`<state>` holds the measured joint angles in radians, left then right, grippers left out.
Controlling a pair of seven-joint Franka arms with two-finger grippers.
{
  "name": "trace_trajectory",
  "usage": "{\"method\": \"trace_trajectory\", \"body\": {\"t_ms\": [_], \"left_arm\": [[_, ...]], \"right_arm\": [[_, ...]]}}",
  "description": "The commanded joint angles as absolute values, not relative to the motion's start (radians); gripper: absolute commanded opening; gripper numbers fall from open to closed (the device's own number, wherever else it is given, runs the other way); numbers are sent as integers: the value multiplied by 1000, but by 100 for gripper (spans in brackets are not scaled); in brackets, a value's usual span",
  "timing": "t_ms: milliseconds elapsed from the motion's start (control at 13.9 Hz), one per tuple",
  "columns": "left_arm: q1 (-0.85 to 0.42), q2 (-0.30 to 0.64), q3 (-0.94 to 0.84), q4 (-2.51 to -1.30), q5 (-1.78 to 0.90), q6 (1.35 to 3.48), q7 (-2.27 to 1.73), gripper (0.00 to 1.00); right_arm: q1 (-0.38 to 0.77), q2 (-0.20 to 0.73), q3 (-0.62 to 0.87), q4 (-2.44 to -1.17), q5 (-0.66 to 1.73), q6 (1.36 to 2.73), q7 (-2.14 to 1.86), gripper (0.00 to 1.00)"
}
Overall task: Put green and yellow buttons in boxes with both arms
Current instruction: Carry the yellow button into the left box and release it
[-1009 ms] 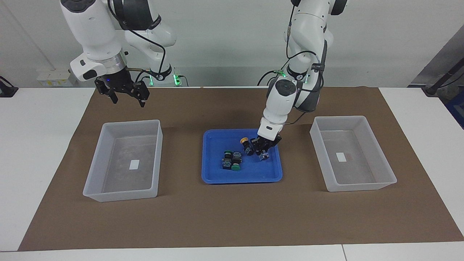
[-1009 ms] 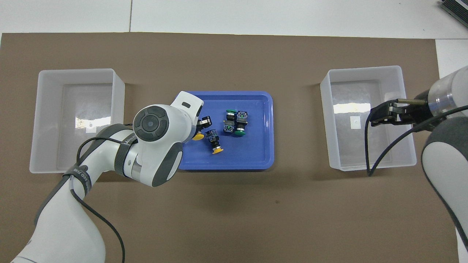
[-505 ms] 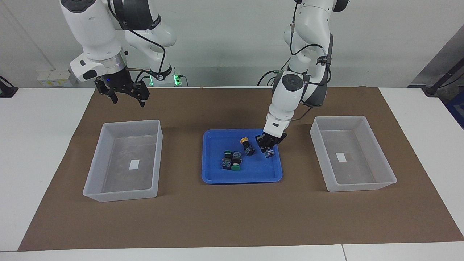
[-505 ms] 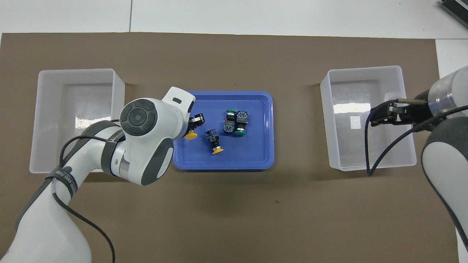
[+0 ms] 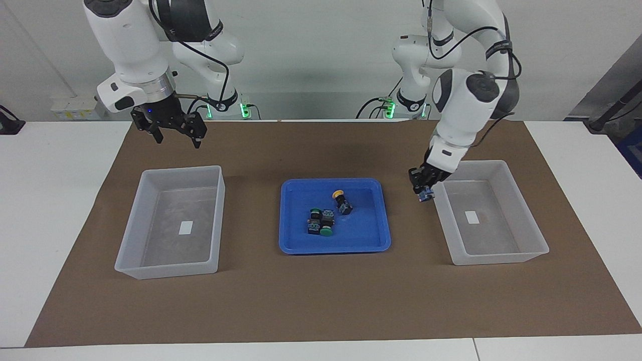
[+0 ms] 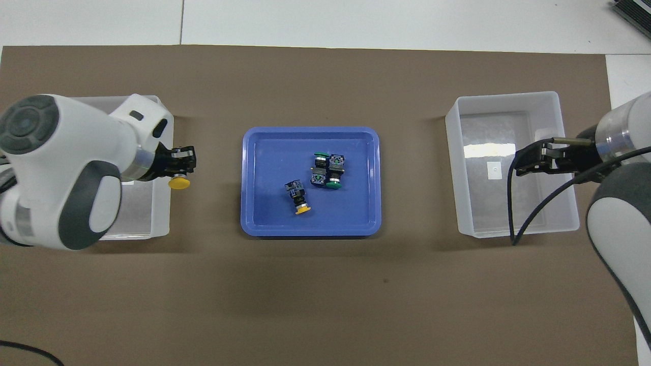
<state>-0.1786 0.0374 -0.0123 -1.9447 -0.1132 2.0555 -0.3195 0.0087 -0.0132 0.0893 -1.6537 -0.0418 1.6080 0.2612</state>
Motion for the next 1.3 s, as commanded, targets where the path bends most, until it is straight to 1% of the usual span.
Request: {"method": "trace_trajectory", "body": {"t_ms": [0,144,360,649,721,793,865,937,1225], "left_arm": [[-42,22,-25,-1915,-185,1982,-131,0],[44,20,-23,-1914,-212,1977,4,0],[100,12,-18,-1930,-212,1991,122,0],[110,12,-18,-1934,-210,1999,156,0],[109,14,-18,-1934,-210,1997,156,12],[104,14,-18,-1933,-210,1999,156,26],[103,14,-18,-1933,-209,1999,155,36],[103,14,-18,-1931,-209,1999,155,41],[95,14,-20,-1933,-201,2002,152,41]], "right_arm": [[12,-28,77,-1666,-18,1603,236,100],[12,-28,77,-1666,-18,1603,236,100],[11,-28,77,-1666,-18,1603,235,100],[12,-28,77,-1666,-18,1603,236,100],[12,-28,77,-1666,-18,1603,236,100],[12,-28,77,-1666,-18,1603,235,100],[11,-28,77,-1666,-18,1603,236,100],[12,-28,77,-1666,-18,1603,236,100],[11,-28,77,-1666,-18,1603,235,100]]}}
